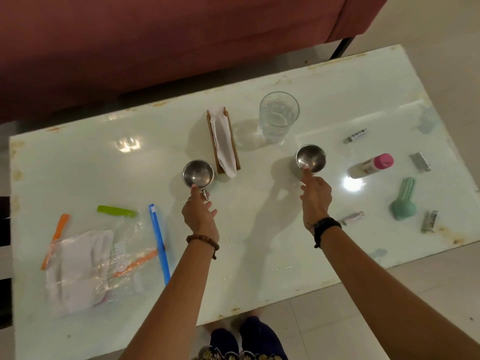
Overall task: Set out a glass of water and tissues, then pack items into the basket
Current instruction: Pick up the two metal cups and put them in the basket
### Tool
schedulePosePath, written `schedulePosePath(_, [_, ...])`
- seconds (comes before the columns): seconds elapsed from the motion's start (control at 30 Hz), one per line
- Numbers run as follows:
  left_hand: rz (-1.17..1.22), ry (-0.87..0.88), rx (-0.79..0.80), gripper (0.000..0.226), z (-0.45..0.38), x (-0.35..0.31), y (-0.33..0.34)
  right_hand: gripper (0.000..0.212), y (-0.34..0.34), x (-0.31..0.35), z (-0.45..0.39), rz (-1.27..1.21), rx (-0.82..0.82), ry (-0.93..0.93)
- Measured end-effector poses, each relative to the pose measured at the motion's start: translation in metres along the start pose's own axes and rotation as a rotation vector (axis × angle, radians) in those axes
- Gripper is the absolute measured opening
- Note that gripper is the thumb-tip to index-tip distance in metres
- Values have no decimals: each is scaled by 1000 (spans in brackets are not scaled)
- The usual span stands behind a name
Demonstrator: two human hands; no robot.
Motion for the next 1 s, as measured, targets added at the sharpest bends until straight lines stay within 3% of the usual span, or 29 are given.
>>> schedulePosePath(0.07, [-24, 25, 6, 27, -3, -4, 0, 33, 5, 0, 5, -37, -8, 57])
schedulePosePath(0.17, [-27, 40, 13, 29, 1, -5, -9, 28, 8, -7, 21, -89, -30, 99])
schedulePosePath(0.3, [59, 6, 53, 30, 9, -2, -38, 37, 14, -22, 71, -81, 32, -37])
schedulePosePath(0.5, [115, -32, 142, 28, 17, -5, -124, 32, 46, -38, 163, 88, 222, -236])
schedulePosePath(0.73, [340, -4, 22, 25, -15, -60, -263, 44, 155, -44, 272, 273, 492, -392])
schedulePosePath(0.87, [463, 93, -80, 21, -43, -114, -348, 26, 235, -38, 338, 323, 656, -438])
schedulePosePath(1.0, [582, 148, -152, 22, -80, -172, -425, 31, 319, -25, 407, 341, 813, -527])
Point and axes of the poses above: each hand's wrist, its own z-axis away from the middle knuckle, its own y-axis out of the palm, x = y × z, the point moved 2 cm from there along -z, towards the middle knuckle
